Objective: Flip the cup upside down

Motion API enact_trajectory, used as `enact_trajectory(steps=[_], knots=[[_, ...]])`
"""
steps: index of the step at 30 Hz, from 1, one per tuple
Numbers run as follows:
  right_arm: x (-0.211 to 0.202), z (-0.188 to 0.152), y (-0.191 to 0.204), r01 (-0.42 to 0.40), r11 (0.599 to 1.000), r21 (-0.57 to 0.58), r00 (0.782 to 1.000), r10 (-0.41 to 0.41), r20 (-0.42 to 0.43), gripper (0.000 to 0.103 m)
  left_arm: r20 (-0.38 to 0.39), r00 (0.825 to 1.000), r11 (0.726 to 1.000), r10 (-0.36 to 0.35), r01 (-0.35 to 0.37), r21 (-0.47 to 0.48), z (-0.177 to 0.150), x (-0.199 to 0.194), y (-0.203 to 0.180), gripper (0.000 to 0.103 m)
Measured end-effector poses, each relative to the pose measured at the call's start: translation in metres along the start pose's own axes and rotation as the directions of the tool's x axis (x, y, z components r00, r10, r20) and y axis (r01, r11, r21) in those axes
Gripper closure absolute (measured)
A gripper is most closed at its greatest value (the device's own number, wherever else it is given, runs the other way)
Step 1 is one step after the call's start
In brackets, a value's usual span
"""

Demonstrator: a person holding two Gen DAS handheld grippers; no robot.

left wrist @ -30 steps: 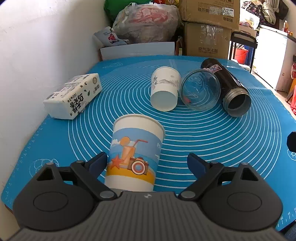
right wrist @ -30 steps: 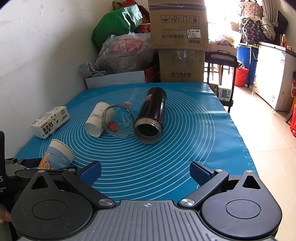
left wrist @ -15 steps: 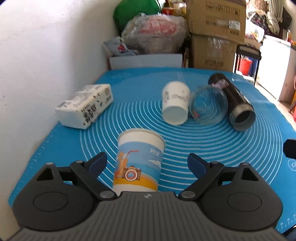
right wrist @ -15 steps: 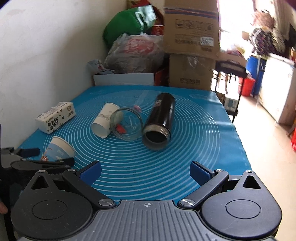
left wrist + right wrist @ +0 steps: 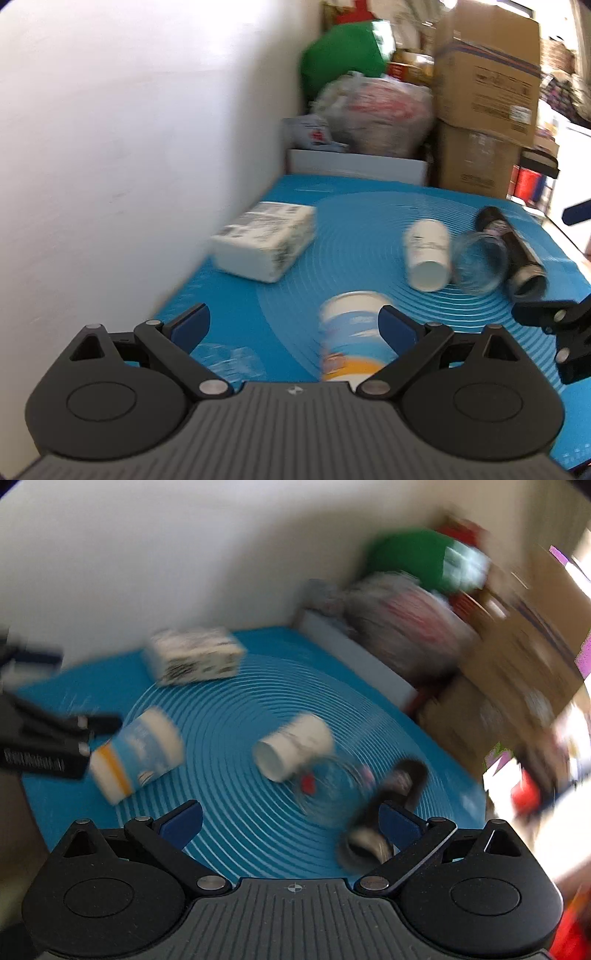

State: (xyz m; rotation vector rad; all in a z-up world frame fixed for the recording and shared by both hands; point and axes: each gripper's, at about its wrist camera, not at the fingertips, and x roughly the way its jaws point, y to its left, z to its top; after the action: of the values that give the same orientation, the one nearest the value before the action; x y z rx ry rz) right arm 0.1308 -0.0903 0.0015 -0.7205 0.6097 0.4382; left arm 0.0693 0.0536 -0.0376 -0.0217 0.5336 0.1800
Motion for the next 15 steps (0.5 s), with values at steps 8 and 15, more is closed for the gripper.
enact_trajectory(steps=[8,15], knots=[[0.022,0.056,0.085,0.013,0.804,-0.594,1.000,-0.015,0.000,0.000,-0.045,0.994,0.993,0.098,-0.101,-0.068,-0.023,0.000,0.049,0.006],[0.031,0.045,0.150,0.096,0.315,-0.944,0.995,-0.044,0.087,0.000,-0.042,0.988,0.982,0.149,-0.153,-0.109,-0.039,0.002,0.074,0.006]])
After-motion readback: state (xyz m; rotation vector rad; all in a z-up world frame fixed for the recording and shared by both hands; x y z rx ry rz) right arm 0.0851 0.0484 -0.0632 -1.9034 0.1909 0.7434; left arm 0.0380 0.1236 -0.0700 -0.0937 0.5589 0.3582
